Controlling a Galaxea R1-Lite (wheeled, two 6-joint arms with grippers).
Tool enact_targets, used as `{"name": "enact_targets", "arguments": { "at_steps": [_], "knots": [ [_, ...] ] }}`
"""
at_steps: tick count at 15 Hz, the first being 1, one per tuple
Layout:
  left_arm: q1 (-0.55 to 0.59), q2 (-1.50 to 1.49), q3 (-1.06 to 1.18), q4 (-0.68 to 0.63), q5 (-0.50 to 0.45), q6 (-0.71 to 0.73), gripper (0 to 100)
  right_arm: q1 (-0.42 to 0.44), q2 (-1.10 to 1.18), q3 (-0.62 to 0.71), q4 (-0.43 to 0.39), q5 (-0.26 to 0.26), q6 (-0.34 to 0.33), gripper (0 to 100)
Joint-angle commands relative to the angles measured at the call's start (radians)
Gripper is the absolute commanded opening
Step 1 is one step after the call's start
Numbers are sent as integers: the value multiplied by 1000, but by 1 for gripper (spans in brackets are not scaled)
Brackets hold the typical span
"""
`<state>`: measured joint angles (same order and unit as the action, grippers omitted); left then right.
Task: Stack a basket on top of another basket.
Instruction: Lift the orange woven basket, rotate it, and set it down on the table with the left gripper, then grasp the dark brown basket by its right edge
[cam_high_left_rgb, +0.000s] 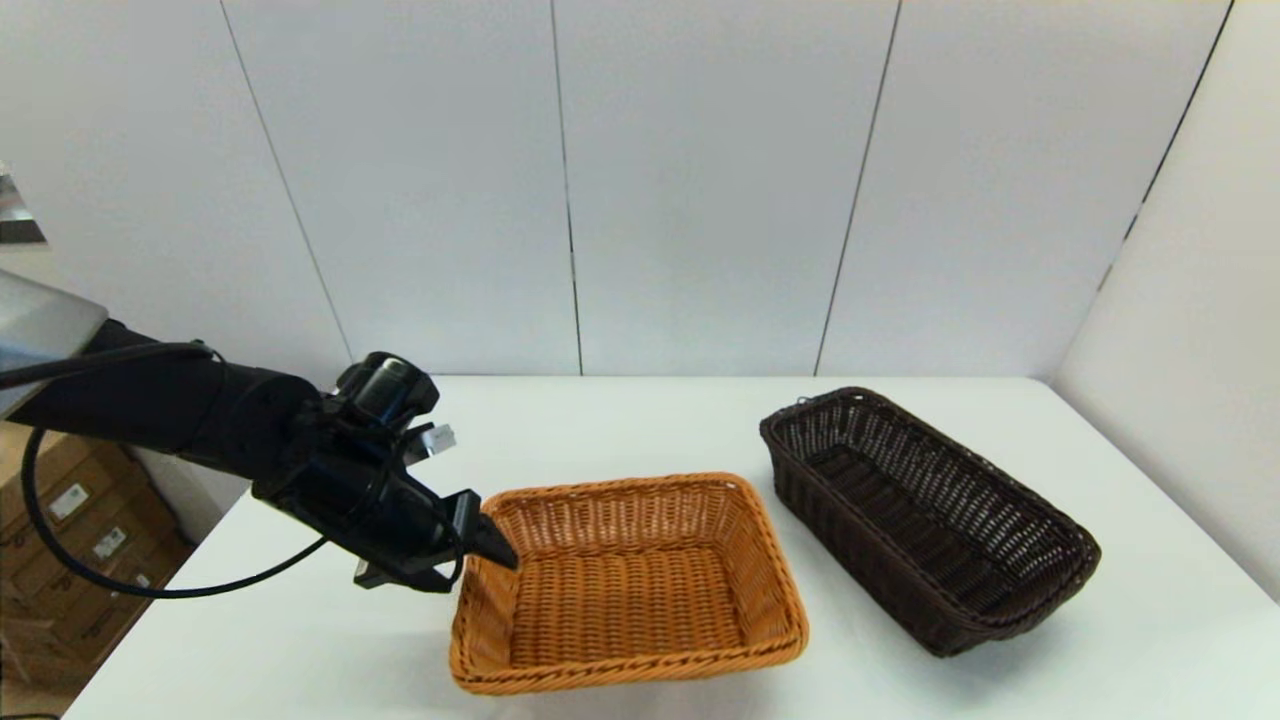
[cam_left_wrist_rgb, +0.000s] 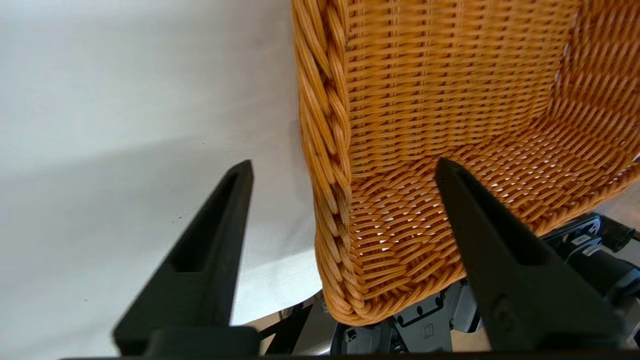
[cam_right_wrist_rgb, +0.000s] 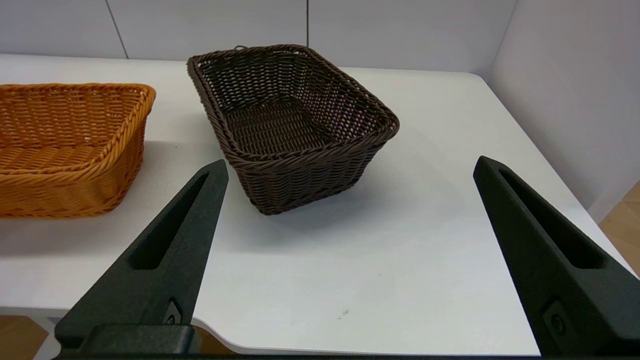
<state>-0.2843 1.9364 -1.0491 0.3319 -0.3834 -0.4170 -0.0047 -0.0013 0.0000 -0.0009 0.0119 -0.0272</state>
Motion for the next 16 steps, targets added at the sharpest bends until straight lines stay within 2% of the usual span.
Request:
{"name": "enact_targets", "arguments": {
  "at_steps": [1, 4, 7, 11, 16],
  "knots": [
    [8, -68, 1, 7, 6, 0, 100, 0, 0, 2, -1, 0, 0, 100],
    [17, -146, 3, 15, 29, 0, 100, 0, 0, 2, -1, 0, 0, 100],
    [27, -267, 5, 42, 95, -2, 100, 0, 0, 0, -1, 0, 0, 100],
    [62, -438, 6, 125, 149, -3, 100, 0, 0, 0, 1, 0, 0, 100],
    [62, -787, 112, 207, 313, -5, 100, 0, 0, 0, 1, -1, 1, 100]
  ]
}}
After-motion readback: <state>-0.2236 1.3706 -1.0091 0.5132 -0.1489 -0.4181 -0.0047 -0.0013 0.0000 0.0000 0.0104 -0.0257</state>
